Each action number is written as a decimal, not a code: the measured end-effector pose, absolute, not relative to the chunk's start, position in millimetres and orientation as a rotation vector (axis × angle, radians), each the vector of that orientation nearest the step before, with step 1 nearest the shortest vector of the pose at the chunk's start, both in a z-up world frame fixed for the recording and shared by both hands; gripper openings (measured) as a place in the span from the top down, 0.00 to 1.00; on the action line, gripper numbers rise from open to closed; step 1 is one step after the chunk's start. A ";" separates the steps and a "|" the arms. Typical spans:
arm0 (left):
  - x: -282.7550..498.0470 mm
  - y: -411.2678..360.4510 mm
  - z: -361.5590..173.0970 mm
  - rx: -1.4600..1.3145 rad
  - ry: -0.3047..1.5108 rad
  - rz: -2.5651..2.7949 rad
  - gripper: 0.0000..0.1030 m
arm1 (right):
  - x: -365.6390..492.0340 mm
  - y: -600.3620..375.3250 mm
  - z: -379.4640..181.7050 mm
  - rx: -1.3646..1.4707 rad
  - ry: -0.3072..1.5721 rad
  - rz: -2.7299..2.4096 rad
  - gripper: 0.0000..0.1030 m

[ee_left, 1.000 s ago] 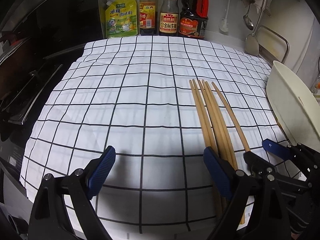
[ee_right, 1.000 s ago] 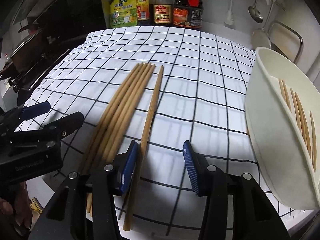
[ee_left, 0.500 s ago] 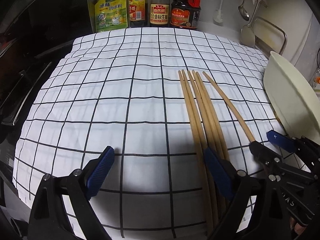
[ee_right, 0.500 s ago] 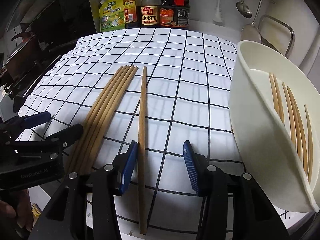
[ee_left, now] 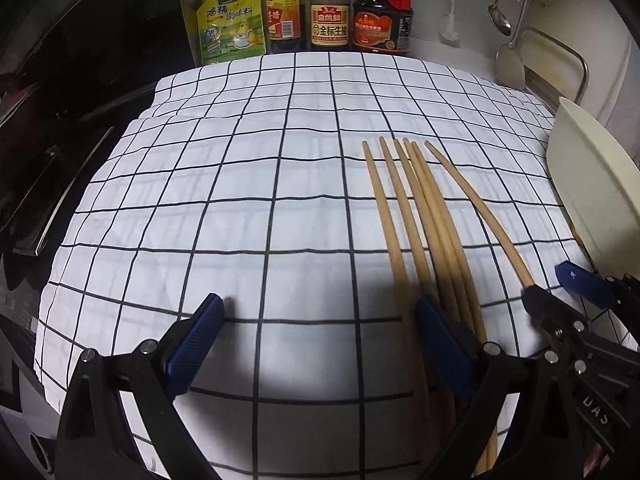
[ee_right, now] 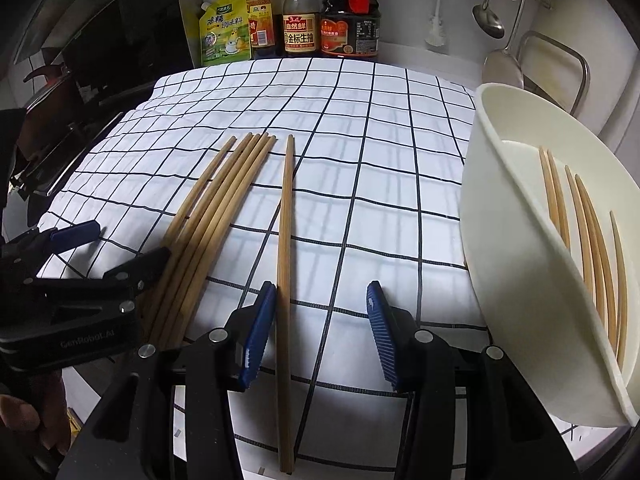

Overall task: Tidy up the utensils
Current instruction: 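Separate one chopstick and close the right tool on it while the left tool grasps another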

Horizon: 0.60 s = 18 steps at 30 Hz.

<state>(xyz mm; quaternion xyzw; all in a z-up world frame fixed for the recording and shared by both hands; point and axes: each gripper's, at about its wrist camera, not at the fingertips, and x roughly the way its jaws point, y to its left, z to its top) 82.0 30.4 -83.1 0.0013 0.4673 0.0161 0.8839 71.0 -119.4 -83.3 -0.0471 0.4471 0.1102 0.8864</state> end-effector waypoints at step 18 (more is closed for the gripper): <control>83.9 19.9 -75.3 0.015 0.942 -0.041 0.88 | 69.7 -94.7 -84.7 -0.164 0.892 0.277 0.91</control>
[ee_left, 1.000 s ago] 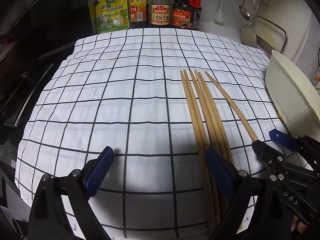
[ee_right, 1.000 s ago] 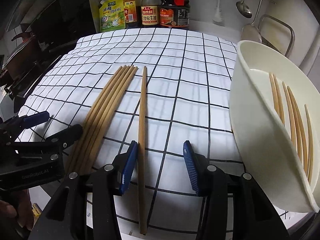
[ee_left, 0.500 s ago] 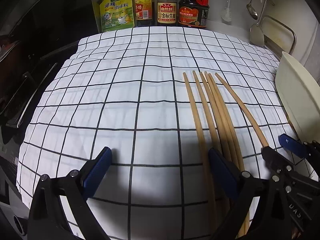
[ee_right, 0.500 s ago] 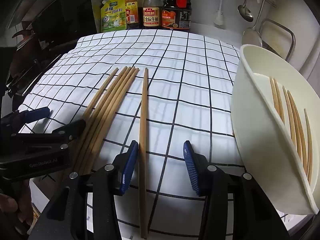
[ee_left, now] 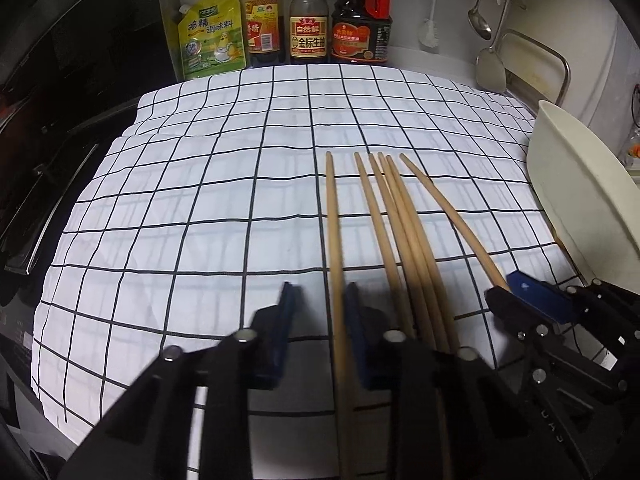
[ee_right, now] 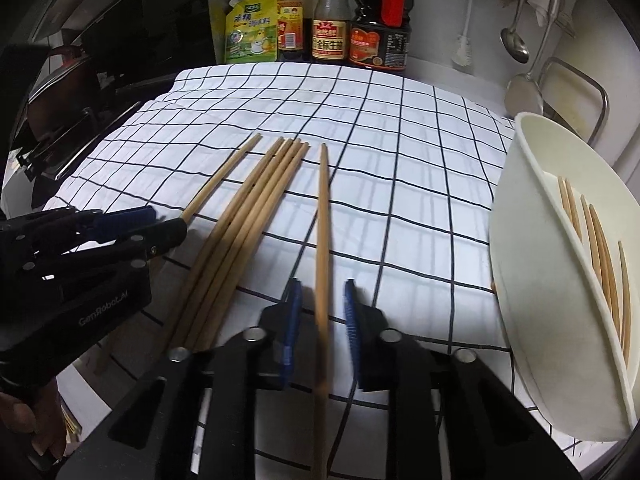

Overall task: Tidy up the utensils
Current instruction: 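Separate one chopstick and close the right tool on it while the left tool grasps another, then carry both chopsticks into the white basin and open both tools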

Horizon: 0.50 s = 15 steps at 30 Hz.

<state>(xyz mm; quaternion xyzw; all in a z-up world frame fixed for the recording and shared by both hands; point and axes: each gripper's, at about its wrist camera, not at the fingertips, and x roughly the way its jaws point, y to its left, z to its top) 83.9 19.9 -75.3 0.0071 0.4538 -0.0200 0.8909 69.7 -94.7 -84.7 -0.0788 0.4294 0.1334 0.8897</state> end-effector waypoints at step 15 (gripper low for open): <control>75.7 38.7 -58.6 -0.061 0.938 -0.079 0.93 | 60.9 -91.1 -79.1 -0.111 0.883 0.313 0.94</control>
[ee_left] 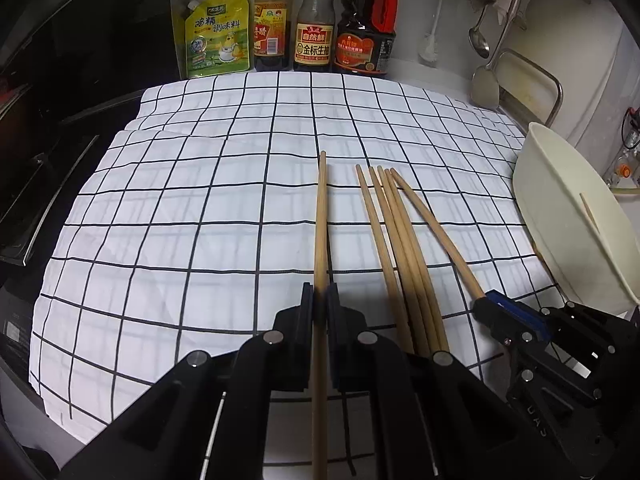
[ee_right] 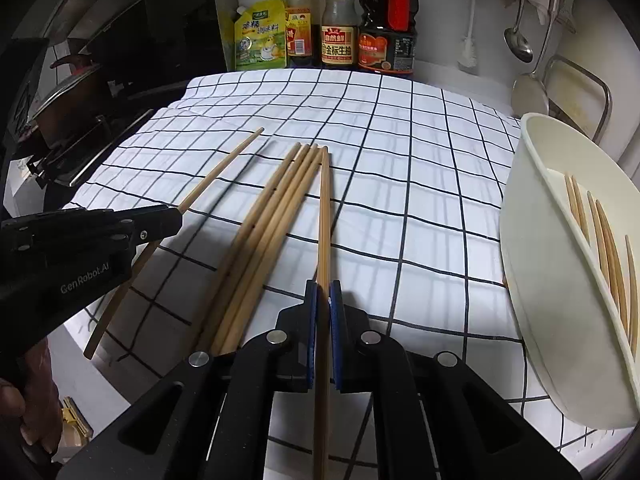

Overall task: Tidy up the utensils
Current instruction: 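Carry both chopsticks into the white basin and open both tools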

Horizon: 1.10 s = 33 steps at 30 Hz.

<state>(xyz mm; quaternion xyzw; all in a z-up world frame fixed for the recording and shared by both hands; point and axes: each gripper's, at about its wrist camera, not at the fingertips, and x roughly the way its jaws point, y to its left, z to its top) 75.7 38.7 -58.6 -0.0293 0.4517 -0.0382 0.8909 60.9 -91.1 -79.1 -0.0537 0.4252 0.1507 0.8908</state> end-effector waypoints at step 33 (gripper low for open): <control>92.4 -120.4 43.5 0.022 0.785 -0.400 0.93 | 29.2 -255.9 23.7 0.196 0.648 0.081 0.94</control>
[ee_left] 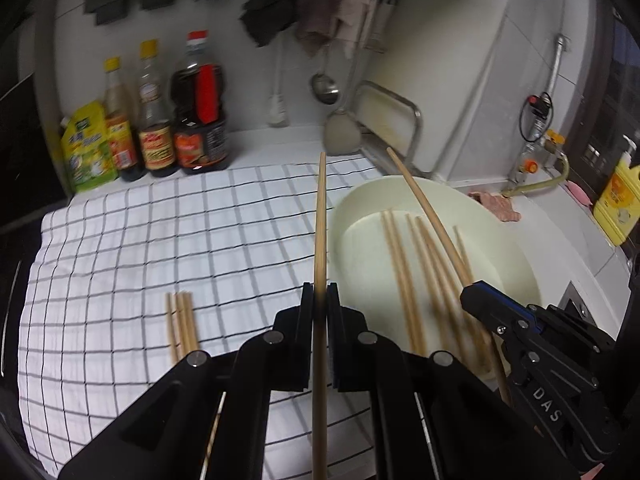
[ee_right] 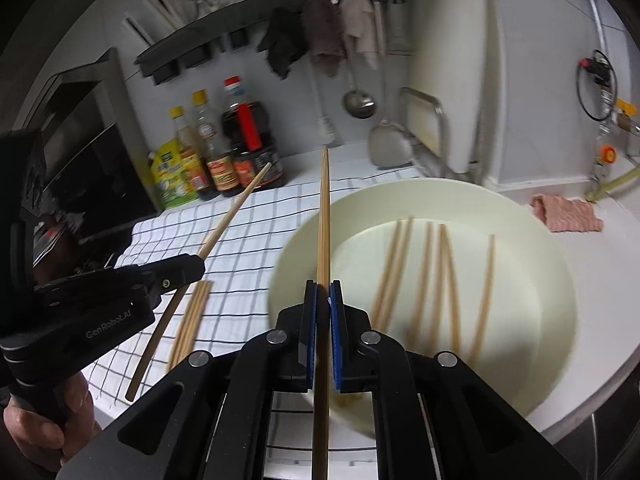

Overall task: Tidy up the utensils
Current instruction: 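Carry both chopsticks into the white basin and open both tools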

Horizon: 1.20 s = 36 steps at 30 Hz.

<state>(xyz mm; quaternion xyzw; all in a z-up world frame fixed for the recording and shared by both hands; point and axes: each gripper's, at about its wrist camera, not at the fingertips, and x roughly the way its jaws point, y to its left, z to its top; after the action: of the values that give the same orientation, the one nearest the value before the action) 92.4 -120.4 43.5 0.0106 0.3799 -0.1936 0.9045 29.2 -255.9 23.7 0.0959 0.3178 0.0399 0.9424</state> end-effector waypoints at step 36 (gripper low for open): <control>136.0 -240.0 9.8 0.163 0.868 -0.532 0.35 | 41.1 -347.4 -16.7 0.357 0.730 -0.093 0.84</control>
<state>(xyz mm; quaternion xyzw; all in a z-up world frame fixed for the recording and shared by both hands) 136.0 -240.0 9.8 0.0780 0.4150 -0.2545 0.8700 41.1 -347.4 -16.7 0.1738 0.3549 -0.0454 0.9175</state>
